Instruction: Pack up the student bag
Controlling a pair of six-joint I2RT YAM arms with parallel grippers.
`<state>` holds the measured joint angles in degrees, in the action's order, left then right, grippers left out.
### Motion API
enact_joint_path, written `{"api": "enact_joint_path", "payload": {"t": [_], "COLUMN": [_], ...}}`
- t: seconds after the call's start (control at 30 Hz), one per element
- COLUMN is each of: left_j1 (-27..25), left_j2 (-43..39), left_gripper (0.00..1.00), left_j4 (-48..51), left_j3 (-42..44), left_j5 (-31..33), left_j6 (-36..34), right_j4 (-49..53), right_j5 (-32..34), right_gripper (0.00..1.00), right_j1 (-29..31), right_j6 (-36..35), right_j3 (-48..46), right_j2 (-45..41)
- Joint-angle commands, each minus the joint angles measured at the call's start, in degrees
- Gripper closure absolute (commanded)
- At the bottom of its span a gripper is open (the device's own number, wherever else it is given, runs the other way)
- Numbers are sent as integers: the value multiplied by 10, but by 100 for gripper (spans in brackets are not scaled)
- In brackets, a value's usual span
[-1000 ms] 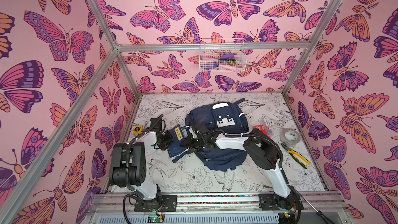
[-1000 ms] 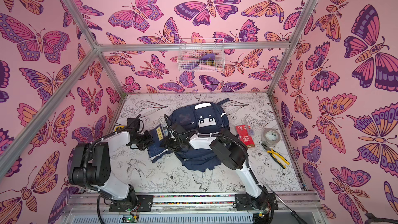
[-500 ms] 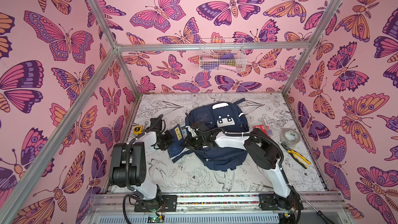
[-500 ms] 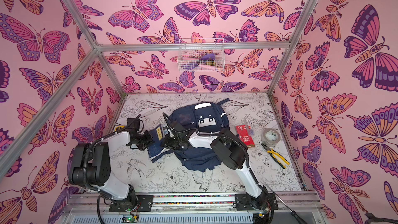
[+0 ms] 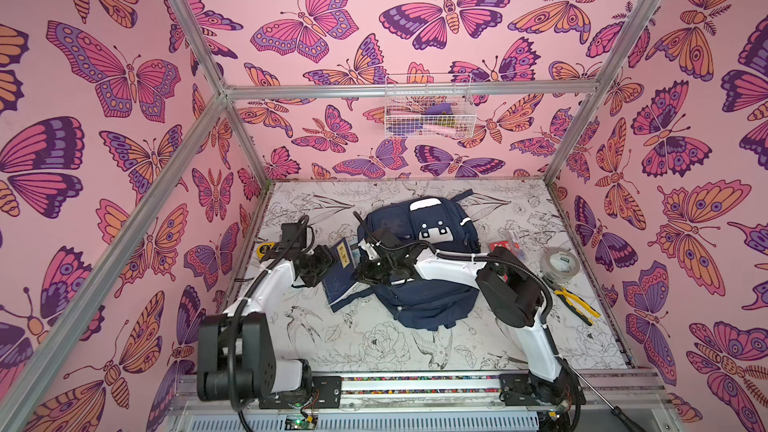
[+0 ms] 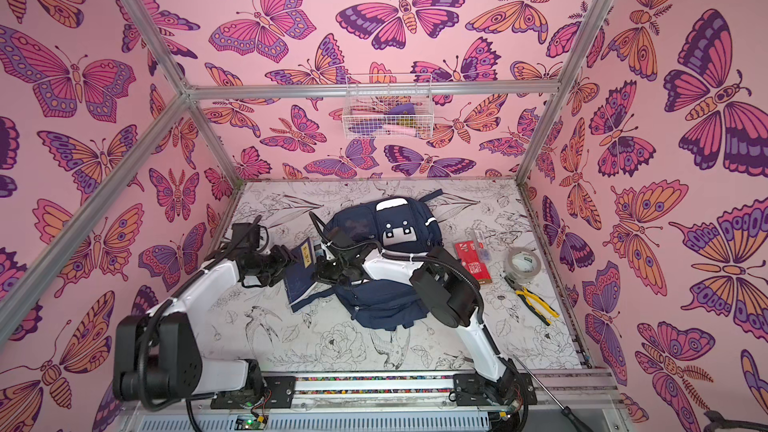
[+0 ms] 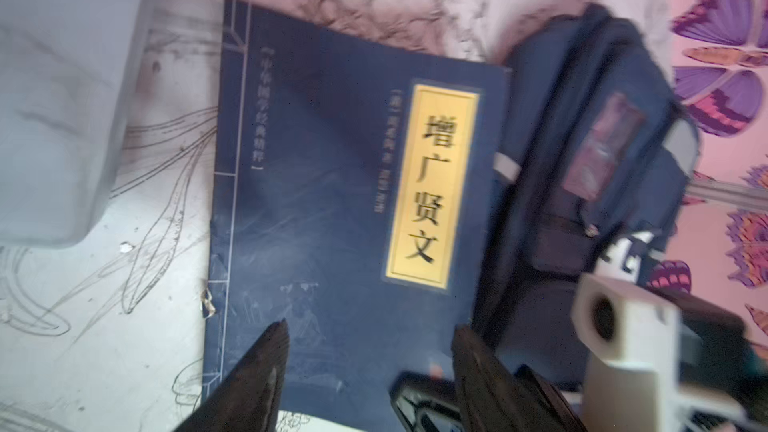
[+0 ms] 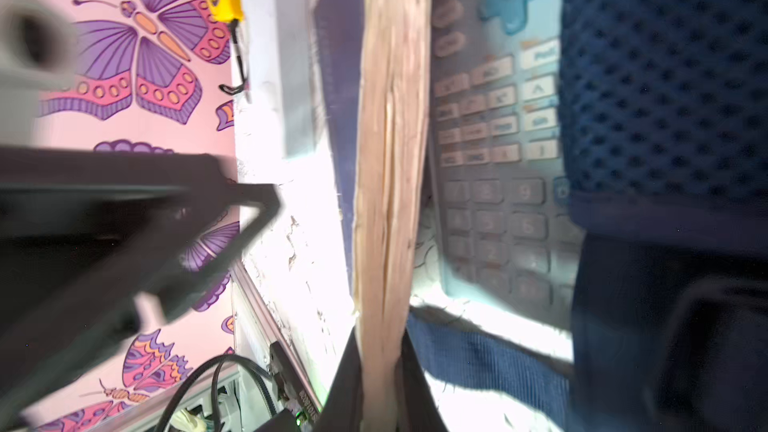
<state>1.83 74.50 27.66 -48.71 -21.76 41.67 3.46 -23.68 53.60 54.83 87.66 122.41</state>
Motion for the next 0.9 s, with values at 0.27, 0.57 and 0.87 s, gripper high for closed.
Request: {"api": "enact_joint_path", "payload": {"t": [0.27,0.57,0.87], "left_j1": [4,-40,-83], "left_j2": [-180,-94,18], "left_gripper": [16,16,16], "left_j4": [-327,-833,-1038], "left_j3": [83,127,111], "left_j5": [-204,-204,-204], "left_j6": [237,237,237], "right_j4": [16,-15,-21], "right_j5": [94,130,125], "right_gripper": [100,100,100], "right_j1": [-3,-3,-5], "right_j6": [-84,-72,-40], "right_j3": [-48,-122,-135], "right_j2": [-280,-430,-448]}}
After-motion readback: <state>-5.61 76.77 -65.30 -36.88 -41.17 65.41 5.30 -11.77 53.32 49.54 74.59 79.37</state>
